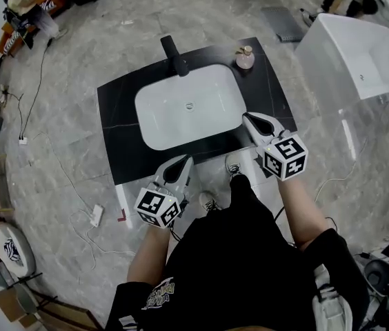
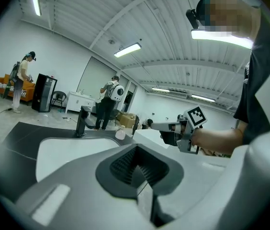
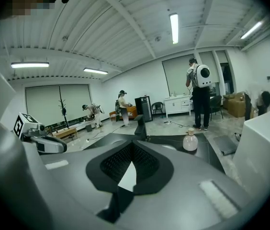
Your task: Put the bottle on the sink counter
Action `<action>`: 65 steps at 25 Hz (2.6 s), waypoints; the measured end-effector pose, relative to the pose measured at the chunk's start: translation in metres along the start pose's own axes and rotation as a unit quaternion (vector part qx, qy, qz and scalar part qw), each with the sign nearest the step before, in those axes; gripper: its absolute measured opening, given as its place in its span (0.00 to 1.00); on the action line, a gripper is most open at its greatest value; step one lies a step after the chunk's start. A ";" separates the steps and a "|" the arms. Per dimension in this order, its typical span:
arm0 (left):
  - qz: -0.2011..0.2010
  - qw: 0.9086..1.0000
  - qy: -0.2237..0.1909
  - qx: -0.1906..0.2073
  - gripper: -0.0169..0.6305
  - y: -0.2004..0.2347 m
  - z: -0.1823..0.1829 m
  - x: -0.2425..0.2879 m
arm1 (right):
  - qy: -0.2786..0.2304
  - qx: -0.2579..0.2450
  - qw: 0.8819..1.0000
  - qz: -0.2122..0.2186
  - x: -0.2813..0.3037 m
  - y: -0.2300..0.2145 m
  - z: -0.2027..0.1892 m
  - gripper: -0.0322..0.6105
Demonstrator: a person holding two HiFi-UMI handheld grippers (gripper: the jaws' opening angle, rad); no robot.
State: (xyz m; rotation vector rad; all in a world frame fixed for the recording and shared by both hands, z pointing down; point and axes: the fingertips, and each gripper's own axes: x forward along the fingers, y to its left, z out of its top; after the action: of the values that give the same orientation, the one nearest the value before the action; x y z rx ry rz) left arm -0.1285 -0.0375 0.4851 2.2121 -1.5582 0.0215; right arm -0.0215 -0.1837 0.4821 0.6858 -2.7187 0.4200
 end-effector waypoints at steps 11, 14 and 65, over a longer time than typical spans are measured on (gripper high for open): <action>-0.041 0.999 0.022 0.001 0.03 -0.030 -0.032 -0.039 | -0.008 0.006 1.000 -0.016 -0.061 0.075 -0.030 0.09; -0.045 0.999 0.023 0.002 0.03 -0.042 -0.034 -0.040 | -0.006 -0.004 1.000 -0.016 -0.075 0.083 -0.035 0.09; 0.060 0.998 -0.010 -0.015 0.03 -0.223 -0.059 0.056 | 0.034 -0.021 0.990 0.135 -0.204 -0.009 -0.084 0.09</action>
State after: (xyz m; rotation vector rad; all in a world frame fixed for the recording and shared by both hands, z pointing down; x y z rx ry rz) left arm 0.1067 -0.0054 0.4777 2.0982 -1.6890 0.0125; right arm 0.1724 -0.0782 0.4874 0.2864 -2.7534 0.4387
